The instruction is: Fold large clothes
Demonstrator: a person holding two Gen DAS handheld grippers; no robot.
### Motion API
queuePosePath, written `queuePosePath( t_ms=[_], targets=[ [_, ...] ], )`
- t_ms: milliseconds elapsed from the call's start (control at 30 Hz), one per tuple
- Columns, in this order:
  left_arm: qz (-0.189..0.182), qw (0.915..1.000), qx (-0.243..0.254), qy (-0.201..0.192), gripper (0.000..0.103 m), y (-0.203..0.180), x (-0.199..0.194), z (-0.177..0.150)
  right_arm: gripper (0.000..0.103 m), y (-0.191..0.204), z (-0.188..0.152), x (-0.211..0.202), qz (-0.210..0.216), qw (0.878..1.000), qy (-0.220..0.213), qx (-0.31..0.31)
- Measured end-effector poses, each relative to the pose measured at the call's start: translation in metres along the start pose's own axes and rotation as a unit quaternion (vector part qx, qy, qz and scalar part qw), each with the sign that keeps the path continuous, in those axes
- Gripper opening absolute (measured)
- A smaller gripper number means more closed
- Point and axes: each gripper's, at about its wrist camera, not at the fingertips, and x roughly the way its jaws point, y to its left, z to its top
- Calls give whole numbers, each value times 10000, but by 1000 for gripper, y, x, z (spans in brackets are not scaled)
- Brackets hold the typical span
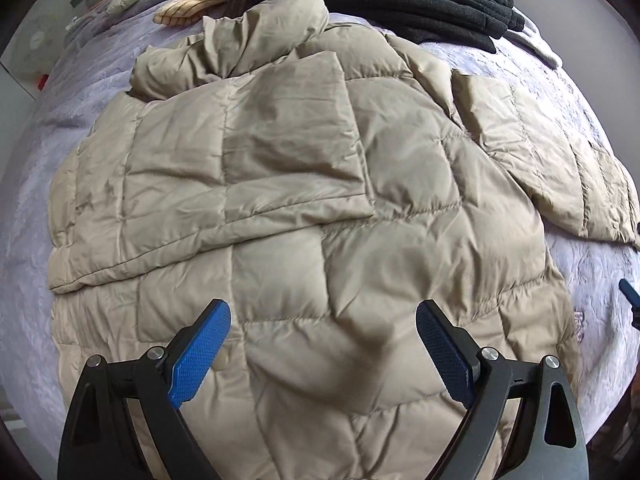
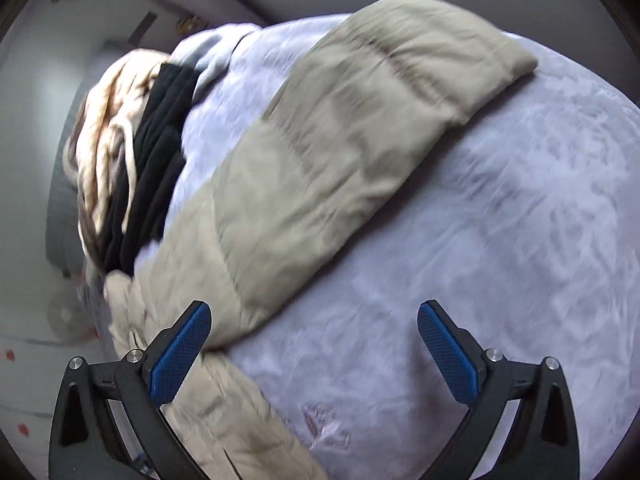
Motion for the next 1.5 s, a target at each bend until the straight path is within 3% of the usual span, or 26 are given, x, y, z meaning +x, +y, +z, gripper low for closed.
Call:
queuePosePath(
  t_ms=[167, 333, 367, 400, 433, 500, 567, 900, 1100, 1133, 1267, 1367, 1500],
  targets=[
    [108, 9999, -39, 28, 95, -5, 3, 6, 102, -32, 27, 23, 640, 9943, -98, 853],
    [176, 9998, -101, 24, 95, -7, 2, 3, 100, -50, 35, 52, 1385, 9737, -195, 1797],
    [190, 9998, -94, 21, 95, -9, 1, 2, 93, -51, 35, 57, 1520, 9686, -219, 1957],
    [205, 9998, -87, 20, 95, -10, 1, 3, 76, -51, 36, 63, 1666, 9638, -178, 2076],
    [215, 9997, -81, 16, 95, -11, 0, 1, 66, -48, 36, 70, 1749, 9590, -62, 2229],
    [217, 9997, -85, 9, 95, -11, -2, -1, 28, -47, 33, 82, 1877, 9527, 56, 2390],
    [219, 9997, -101, -17, 95, -10, -4, -2, 11, -40, 29, 89, 1980, 9509, 83, 2378],
    [169, 9996, -206, -113, 95, 11, -7, -5, 9, 49, 26, 78, 2266, 9681, -228, 1041],
    [157, 9988, -226, -408, 95, 36, -11, -2, 10, 142, 10, 71, 2226, 9734, -343, -419],
    [131, 9985, -264, -460, 95, 41, -12, -2, 10, 163, 4, 71, 2177, 9723, -541, -663],
    [157, 9960, -523, -712, 95, 78, -20, 3, 10, 254, -28, 77, 1972, 9551, -642, -2117],
    [273, 9934, -710, -863, 95, 108, -24, 6, 10, 319, -69, 98, 1648, 9279, -653, -3279],
    [419, 9893, -975, -1000, 95, 148, -27, 5, 9, 371, -134, 155, 1270, 8943, -336, -4277]
  ],
)
